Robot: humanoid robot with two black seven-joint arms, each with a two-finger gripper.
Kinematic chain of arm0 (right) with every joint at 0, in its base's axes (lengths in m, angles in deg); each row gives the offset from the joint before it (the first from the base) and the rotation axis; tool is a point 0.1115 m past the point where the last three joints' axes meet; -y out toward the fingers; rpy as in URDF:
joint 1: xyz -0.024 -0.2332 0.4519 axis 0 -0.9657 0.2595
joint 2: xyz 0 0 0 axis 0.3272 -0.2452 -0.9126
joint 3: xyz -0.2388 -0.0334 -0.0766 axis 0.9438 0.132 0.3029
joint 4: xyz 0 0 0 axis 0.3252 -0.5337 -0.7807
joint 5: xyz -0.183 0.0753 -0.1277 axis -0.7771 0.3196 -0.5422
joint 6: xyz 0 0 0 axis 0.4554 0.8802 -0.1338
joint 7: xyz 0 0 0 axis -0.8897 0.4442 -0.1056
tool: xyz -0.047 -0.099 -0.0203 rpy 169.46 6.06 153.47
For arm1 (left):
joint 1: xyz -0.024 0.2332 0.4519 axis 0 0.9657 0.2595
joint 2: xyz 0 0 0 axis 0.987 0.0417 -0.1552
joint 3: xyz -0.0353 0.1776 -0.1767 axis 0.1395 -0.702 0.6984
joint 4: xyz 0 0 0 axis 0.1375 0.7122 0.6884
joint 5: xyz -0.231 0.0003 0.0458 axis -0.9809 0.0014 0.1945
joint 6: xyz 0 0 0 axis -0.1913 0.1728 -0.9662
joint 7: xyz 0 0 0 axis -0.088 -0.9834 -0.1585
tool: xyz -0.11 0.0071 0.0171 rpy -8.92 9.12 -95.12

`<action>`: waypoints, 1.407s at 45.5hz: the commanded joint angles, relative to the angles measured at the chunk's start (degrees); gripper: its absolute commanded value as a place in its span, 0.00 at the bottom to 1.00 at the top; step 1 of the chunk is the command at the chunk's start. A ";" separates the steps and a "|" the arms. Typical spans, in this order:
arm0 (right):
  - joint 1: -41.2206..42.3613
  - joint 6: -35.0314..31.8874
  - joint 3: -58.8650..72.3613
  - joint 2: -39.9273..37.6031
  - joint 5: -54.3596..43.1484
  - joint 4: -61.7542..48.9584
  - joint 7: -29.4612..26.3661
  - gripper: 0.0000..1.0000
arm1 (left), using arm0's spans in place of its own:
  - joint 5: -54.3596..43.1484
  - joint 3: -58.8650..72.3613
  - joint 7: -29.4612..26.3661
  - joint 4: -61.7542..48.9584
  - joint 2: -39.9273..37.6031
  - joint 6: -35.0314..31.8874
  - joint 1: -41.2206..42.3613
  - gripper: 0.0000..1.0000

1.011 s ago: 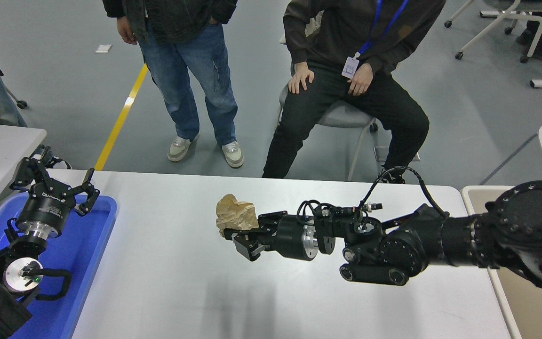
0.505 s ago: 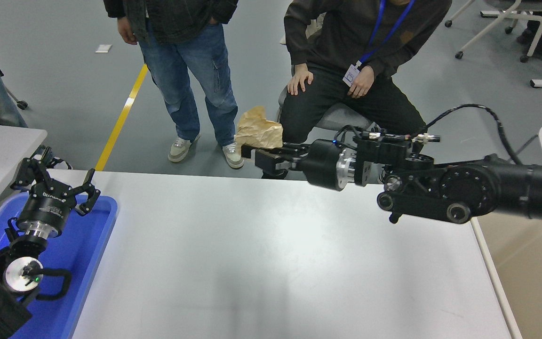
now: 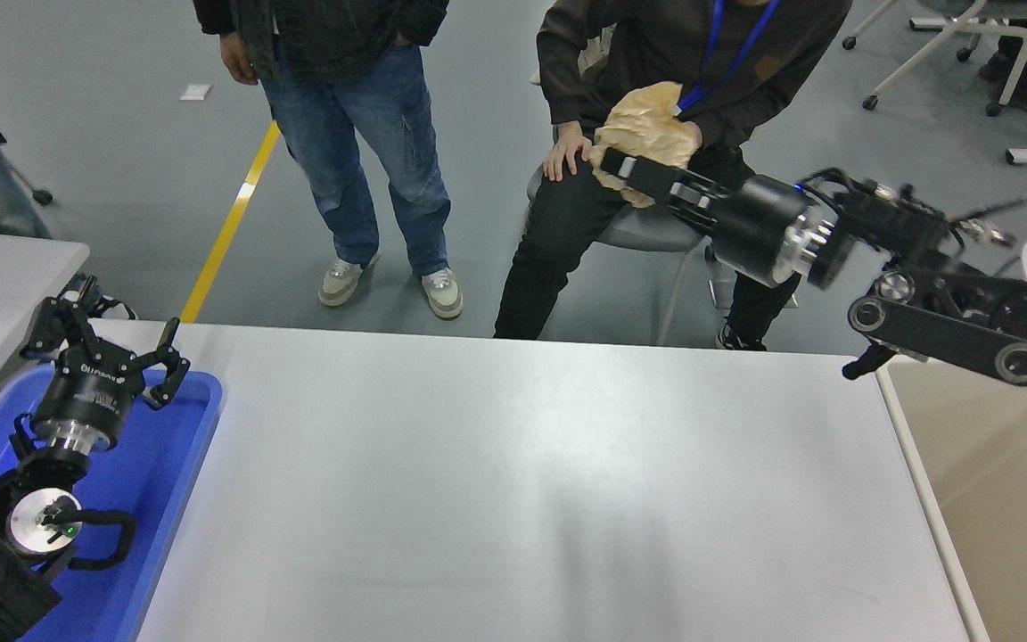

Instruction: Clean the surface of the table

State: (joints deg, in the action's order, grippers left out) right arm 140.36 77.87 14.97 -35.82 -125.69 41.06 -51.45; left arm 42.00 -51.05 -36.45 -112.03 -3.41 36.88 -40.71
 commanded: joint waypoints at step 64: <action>-33.42 -14.12 -8.93 -8.66 35.76 -38.58 20.68 0.00 | 0.00 0.00 0.00 -0.01 0.00 0.00 0.00 1.00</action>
State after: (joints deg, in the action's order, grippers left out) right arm 111.79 68.15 6.07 -47.01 -96.86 11.07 -33.33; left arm 42.01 -51.05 -36.45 -112.03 -3.41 36.88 -40.71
